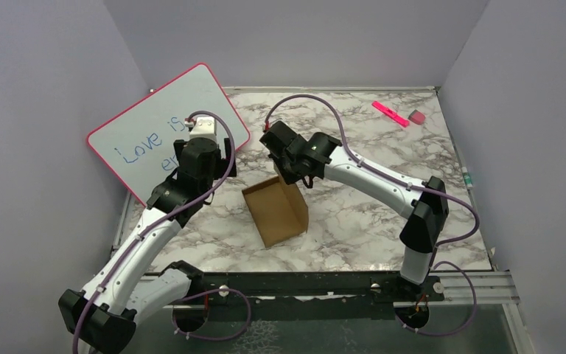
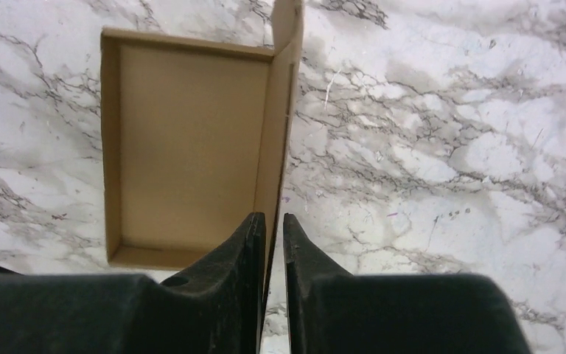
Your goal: Fold the paper box
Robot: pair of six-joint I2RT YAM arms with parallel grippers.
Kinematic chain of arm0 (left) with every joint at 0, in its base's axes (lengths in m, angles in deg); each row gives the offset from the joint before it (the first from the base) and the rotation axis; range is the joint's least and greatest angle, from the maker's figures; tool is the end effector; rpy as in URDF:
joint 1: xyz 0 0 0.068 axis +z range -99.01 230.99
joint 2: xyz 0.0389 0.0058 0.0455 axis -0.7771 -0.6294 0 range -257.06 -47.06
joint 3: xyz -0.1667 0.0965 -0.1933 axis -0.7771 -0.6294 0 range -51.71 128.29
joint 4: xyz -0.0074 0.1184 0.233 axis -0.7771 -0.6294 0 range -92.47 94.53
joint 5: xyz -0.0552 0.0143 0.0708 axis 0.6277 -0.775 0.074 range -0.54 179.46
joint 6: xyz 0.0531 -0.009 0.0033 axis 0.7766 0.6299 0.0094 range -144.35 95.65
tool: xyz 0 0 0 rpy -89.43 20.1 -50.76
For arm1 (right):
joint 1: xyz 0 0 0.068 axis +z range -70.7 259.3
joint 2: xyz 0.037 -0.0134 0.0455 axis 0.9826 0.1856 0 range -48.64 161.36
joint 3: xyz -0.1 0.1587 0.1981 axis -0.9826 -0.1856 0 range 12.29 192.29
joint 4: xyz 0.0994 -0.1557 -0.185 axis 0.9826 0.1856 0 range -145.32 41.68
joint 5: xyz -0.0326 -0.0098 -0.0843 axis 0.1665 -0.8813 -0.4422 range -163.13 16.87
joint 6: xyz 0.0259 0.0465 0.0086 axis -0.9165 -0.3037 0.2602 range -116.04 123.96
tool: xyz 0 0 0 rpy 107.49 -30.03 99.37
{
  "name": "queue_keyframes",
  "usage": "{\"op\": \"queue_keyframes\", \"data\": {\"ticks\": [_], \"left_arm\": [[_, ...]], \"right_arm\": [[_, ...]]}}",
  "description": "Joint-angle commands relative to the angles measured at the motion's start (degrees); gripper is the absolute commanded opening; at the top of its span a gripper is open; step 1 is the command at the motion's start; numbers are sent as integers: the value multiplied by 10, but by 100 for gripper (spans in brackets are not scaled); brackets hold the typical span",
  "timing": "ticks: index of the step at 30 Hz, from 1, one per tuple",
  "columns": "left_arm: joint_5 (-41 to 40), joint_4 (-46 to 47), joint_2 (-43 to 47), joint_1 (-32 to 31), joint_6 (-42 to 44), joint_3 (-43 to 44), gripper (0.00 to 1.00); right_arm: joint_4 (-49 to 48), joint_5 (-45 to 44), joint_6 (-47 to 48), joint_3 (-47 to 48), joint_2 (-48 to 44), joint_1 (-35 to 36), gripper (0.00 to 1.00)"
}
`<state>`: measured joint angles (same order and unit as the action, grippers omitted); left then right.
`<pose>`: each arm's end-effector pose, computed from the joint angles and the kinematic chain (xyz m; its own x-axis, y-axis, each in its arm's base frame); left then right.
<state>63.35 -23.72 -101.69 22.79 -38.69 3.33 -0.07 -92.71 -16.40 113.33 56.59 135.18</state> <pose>0.1884 -0.0833 0.3411 -0.4189 -0.0278 -0.9076 -0.0231 0.9995 -0.0200 0.2302 0.3184 0.3175 -0.6910 -0.4353 -0.5772 -0.4736 0.8758 -0.0935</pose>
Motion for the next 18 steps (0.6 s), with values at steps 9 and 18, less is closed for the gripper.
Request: {"op": "queue_keyframes", "data": {"ticks": [9, 18], "left_arm": [[15, 49, 92, 62, 53, -70, 97], [79, 60, 79, 103, 54, -72, 97]], "right_arm": [[-75, 120, 364, 56, 29, -27, 11], [-39, 208, 504, 134, 96, -51, 1]]}}
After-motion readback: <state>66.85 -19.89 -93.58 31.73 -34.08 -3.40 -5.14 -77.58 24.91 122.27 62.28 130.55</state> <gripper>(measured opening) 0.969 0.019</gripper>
